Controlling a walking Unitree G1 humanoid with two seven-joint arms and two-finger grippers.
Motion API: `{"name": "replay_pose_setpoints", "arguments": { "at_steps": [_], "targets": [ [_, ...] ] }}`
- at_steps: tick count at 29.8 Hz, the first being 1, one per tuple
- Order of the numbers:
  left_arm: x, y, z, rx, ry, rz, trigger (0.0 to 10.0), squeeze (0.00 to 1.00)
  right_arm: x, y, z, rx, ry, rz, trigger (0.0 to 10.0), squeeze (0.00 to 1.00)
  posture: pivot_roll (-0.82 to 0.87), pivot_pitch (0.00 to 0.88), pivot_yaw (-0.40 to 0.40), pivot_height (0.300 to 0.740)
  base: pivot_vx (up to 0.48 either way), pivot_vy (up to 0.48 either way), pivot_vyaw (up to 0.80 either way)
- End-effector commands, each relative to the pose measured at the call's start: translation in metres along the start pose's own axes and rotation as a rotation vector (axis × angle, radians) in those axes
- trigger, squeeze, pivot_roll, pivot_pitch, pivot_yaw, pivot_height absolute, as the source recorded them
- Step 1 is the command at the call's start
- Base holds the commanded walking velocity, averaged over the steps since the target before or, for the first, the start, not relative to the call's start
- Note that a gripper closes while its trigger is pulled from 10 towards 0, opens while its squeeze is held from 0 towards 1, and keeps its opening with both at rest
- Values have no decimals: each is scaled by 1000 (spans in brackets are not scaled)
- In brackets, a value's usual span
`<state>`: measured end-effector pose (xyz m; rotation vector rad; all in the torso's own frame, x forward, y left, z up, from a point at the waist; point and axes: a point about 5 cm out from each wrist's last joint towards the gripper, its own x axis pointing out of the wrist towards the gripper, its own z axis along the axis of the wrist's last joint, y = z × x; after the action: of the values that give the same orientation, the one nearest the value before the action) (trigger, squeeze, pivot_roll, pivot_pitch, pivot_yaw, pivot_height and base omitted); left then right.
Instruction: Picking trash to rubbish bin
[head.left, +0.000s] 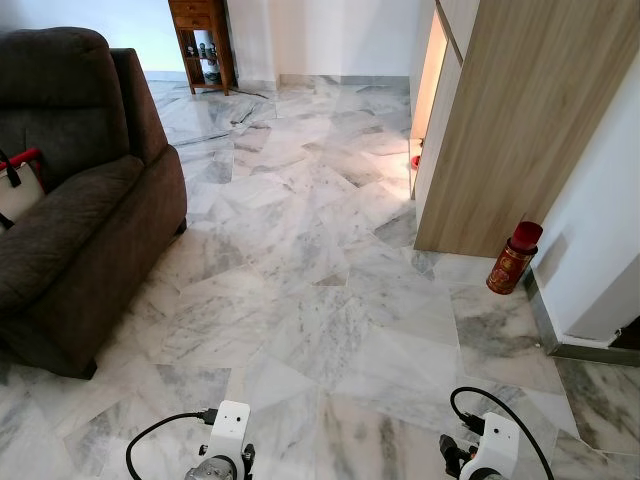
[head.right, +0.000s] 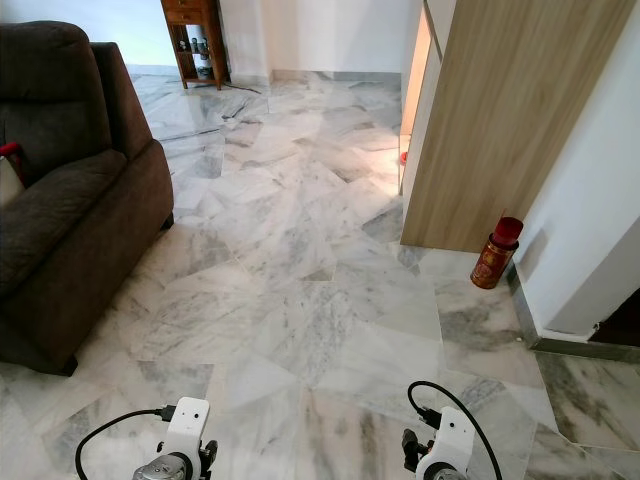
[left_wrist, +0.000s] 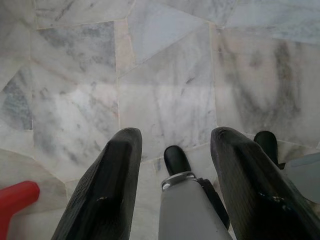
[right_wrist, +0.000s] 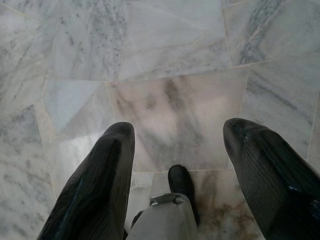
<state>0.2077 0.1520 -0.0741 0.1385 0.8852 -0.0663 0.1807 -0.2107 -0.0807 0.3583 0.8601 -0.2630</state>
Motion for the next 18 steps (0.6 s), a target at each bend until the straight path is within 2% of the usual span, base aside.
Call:
{"name": "replay_pose_setpoints", "arguments": {
  "at_steps": [1,6,11,14,16,18],
  "targets": [
    [-1,3,-5,-7,17,9,10000,0,1,3,3,-3,-13,11,10000,0,-144,0,14,740,0,0,0],
    [-1,7,-5,-2,20,17,10000,0,1,1,3,-28,-18,-9,10000,0,-142,0,0,740,0,0,98],
    [0,6,-3,-14,13,20,10000,0,-1,-9,4,2,-28,-57,10000,0,-142,0,-7,740,0,0,800],
    [0,5,-2,-17,12,18,10000,0,-1,-10,4,4,-26,-61,10000,0,-136,0,-5,740,0,0,800],
    [-1,2,-4,-16,15,9,10000,0,0,-8,8,53,-51,-62,10000,0,-143,0,4,740,0,0,800],
    [-1,1,-5,-14,17,7,10000,0,0,-8,9,45,-53,-58,10000,0,-145,0,5,740,0,0,800]
  ]
}}
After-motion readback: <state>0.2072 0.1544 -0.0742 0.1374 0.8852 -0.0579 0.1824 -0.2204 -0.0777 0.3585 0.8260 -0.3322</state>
